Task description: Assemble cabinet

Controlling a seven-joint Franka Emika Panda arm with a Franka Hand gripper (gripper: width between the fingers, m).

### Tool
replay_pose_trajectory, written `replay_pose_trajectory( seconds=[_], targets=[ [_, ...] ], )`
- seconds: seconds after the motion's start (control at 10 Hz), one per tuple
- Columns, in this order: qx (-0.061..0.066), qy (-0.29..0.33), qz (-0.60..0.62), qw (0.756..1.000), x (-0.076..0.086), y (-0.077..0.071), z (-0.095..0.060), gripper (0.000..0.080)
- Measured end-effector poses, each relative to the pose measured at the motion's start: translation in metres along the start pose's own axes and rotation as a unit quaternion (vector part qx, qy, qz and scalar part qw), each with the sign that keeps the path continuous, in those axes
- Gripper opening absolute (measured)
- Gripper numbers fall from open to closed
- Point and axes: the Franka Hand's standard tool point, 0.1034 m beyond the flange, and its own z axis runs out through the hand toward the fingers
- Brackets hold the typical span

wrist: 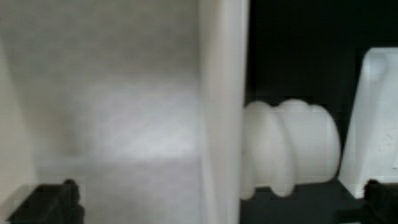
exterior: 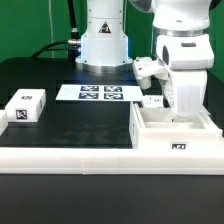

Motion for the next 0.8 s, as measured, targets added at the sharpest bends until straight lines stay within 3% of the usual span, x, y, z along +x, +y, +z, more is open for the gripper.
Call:
replay_pose_trajectory(
  seconds=[0.4,0.6,0.8],
  targets=[
    [-0.014,-0.008,0.015,1.0,0.001,-0.019,-0.033,0.0797],
    [-0.024,-0.01,0.027,0.999,0.009,-0.033,-0.049,0.0797],
    [-0.02,-0.01,0.03,0.999,0.006,-0.034,-0.045,0.0797]
  ],
)
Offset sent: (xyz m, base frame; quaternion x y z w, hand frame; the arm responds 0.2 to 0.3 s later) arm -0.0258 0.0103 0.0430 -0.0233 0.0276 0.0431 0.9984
